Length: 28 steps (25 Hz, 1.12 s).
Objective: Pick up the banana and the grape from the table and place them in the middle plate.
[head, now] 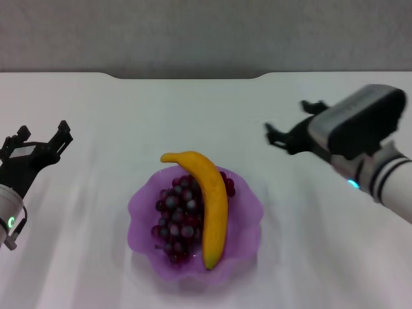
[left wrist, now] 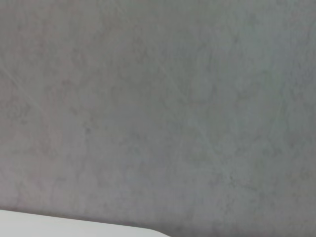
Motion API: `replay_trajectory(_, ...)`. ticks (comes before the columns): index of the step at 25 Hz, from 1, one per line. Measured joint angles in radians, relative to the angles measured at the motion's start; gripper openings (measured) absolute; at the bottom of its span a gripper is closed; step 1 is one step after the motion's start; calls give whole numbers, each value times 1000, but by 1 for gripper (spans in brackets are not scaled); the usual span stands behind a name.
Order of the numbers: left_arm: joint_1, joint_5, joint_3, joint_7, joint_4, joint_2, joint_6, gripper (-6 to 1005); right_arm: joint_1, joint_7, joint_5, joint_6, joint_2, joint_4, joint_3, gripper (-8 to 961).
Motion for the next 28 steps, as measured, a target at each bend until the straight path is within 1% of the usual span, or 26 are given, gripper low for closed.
replay_trajectory(2,1,0,0,0,-2,0,0,895,-18,-1,0,-72,0,-22,-5,887)
replay_trajectory(3,1,0,0,0,-5,0,0,895,-30,0,0,-144,0,-45,-14,886)
replay_trajectory(4,1,0,0,0,-6,0,0,895,-30,0,0,-144,0,-45,-14,886)
replay_trajectory(6,1,0,-1,-1,-9,0,2,895,-37,7,-1,-231,0,-76,-40,886)
replay_trajectory(10,1,0,-3,1,-9,-1,4,895,-26,100,-13,-498,0,-188,-169,885)
replay_trajectory(13,1,-1,-3,5,-10,-1,2,895,-7,344,-123,-668,0,-305,-269,884)
replay_trajectory(16,1,-1,-1,5,-11,-1,1,895,-4,589,-269,-779,1,-406,-309,884)
replay_trajectory(17,1,-1,0,5,-11,-1,2,895,-4,719,-331,-849,2,-466,-326,884)
replay_trajectory(18,0,-1,1,5,-11,-1,4,895,-4,719,-331,-849,2,-466,-326,883)
replay_trajectory(23,0,-1,3,5,-11,-4,7,895,-4,996,-363,-1017,3,-594,-384,883)
replay_trajectory(25,0,-1,3,5,-11,-5,7,895,-4,1087,-363,-1030,3,-628,-386,883)
replay_trajectory(28,-3,1,3,2,-11,-5,2,895,-2,1177,-357,-1006,3,-679,-386,883)
